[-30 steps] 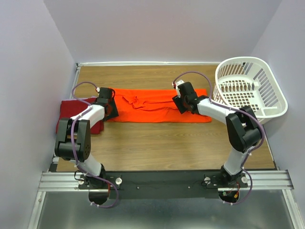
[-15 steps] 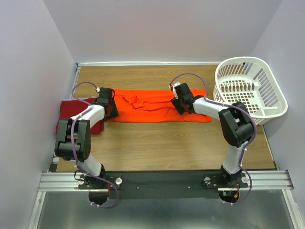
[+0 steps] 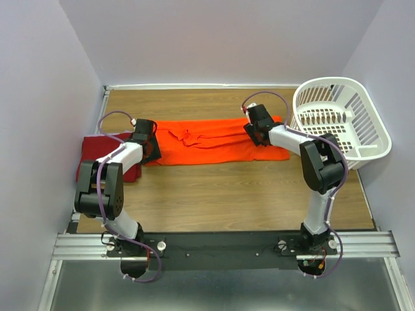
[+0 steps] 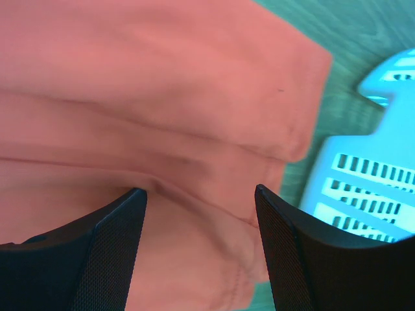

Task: Fold and stack the t-shirts
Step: Fold the tshirt

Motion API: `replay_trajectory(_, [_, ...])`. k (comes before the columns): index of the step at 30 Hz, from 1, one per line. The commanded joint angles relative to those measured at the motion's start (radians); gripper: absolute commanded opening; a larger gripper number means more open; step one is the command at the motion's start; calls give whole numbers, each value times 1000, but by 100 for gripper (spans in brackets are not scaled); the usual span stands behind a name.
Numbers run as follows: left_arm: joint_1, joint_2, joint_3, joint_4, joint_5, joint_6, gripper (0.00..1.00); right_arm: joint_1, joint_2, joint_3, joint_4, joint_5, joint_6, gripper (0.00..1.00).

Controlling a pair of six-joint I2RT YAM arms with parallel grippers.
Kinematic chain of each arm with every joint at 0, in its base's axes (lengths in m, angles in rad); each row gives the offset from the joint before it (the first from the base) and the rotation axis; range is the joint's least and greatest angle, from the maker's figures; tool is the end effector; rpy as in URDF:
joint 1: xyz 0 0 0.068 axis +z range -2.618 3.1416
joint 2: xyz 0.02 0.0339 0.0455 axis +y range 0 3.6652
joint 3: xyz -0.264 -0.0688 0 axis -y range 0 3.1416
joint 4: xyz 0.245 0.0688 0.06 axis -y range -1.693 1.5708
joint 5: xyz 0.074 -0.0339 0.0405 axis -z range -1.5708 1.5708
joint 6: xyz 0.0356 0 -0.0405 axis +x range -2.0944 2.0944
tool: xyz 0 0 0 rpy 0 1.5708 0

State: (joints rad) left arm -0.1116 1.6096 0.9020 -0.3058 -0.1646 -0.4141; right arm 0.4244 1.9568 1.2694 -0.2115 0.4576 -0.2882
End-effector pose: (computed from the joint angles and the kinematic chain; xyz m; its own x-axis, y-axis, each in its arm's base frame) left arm 0.3118 -0.0291 0.1710 -0.7816 -0.3118 -0.5402 -0.3176 0.9444 -0.0855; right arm 0.3826 0.1556 0.1661 -0.6500 -0.5735 -0.4985 -0.3166 0.8008 -0.5084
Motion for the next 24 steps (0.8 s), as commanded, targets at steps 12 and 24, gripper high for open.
replay_trajectory(12, [0,-27,-6,-12,-35,9,56,-73,-100,101,-3,14,101,67])
replay_trajectory(24, [0,-33,-9,-12,-38,11,56,-69,-297,-200,-92,-254,486,45])
